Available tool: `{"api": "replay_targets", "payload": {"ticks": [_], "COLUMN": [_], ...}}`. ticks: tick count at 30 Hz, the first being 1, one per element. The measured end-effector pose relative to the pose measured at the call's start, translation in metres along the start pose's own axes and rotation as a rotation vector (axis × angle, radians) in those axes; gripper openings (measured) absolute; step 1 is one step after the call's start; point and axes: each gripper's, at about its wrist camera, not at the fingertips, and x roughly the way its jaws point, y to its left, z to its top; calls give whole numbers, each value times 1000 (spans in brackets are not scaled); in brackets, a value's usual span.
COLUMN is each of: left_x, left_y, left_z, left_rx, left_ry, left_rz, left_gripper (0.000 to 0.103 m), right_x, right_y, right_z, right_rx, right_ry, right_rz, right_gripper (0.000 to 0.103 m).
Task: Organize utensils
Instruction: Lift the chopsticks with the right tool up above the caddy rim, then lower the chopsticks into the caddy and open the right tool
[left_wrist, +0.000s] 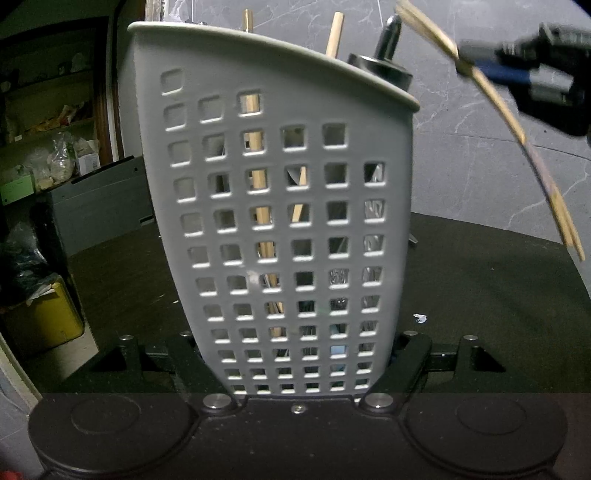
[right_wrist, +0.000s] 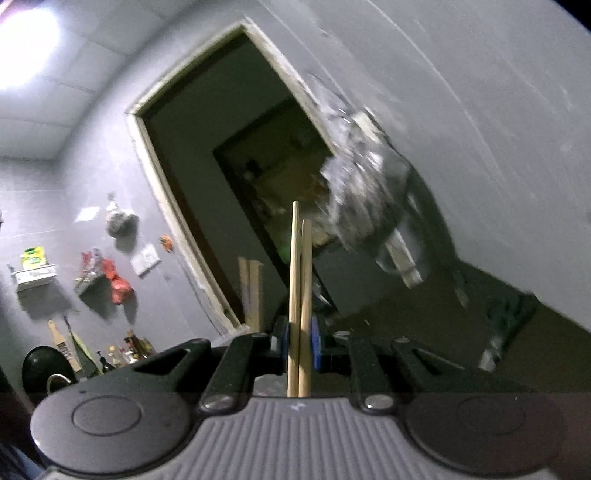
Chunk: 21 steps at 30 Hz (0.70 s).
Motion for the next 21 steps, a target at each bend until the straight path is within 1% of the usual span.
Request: {"api": "replay_targets", "payload": {"ticks": [5,9,15,21], "left_x": [-1,-1,-2,-2], "left_y": [-2,-2,-4,-4], "left_z": [1,1,1,1], "left_rx": [6,6,7,7], "left_ry": [0,0,0,0], "left_rz": [5,6,7,7], "left_gripper": [78,78,78,78], "right_x": [7,18,36,53], "right_y": [25,41,65,79], "right_z": [11,19,23,27], "right_rx": [-57,-90,-191,-249], "right_ry": [-58,-89,-160,-220], "right_rz": [87,138,151,167], "right_gripper": [14,14,14,14]}}
